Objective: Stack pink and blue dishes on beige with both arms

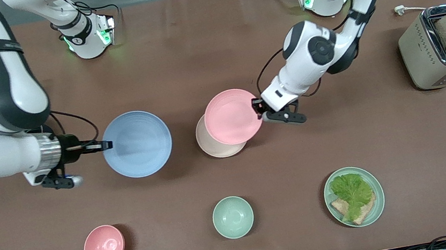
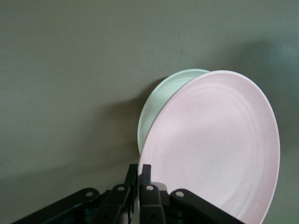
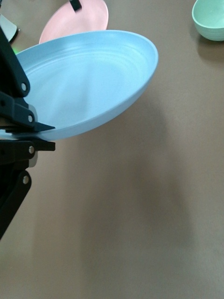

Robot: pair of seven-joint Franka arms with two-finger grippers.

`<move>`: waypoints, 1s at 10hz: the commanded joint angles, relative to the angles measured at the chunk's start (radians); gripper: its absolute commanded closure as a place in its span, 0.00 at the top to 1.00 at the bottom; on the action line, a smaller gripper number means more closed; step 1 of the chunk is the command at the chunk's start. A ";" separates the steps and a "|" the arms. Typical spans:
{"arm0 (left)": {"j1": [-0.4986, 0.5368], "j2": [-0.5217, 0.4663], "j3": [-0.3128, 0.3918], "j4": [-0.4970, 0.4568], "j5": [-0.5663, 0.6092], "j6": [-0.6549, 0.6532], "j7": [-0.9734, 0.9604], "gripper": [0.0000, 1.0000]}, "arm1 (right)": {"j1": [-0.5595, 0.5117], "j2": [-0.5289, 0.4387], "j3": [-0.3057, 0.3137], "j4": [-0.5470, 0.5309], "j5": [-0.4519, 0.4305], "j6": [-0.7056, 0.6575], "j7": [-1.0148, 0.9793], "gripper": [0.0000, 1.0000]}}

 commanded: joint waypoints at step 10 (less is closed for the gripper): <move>0.002 0.188 0.006 0.169 0.376 0.010 -0.268 1.00 | 0.003 0.004 0.232 -0.177 -0.008 0.316 0.091 0.01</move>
